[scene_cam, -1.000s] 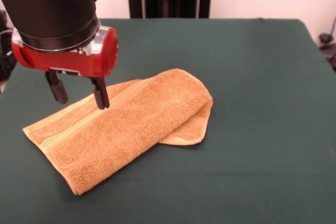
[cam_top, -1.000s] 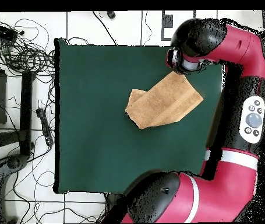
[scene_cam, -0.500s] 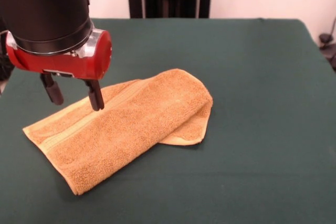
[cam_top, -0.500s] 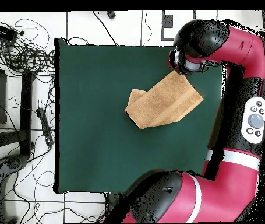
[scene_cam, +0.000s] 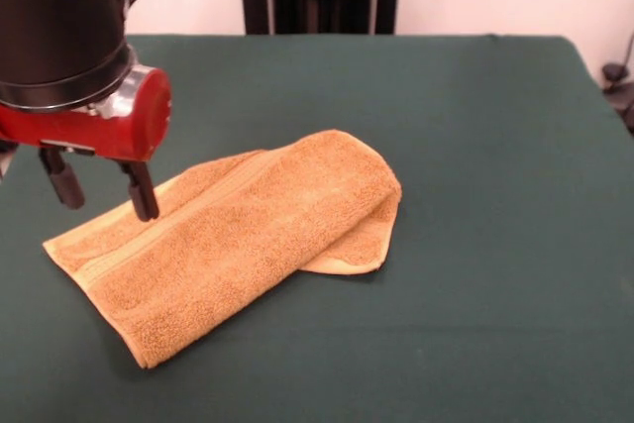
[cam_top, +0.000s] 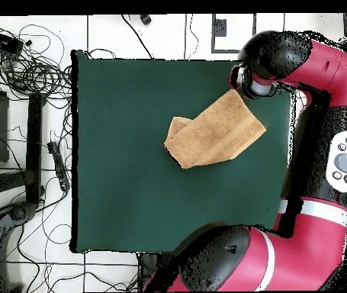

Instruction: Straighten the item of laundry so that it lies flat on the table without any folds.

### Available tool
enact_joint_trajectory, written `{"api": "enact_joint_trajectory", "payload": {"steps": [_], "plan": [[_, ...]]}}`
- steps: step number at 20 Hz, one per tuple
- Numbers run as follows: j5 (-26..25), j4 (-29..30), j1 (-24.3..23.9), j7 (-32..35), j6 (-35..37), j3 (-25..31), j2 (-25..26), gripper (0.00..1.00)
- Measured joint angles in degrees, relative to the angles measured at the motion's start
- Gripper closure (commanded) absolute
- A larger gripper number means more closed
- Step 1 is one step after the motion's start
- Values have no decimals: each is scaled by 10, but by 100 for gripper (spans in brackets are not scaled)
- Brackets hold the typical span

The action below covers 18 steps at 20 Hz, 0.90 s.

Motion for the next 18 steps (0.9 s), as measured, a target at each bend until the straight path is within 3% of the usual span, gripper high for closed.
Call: {"api": "enact_joint_trajectory", "payload": {"steps": [18], "plan": [[0, 14, -4, 0, -7, 0, 0, 0]]}}
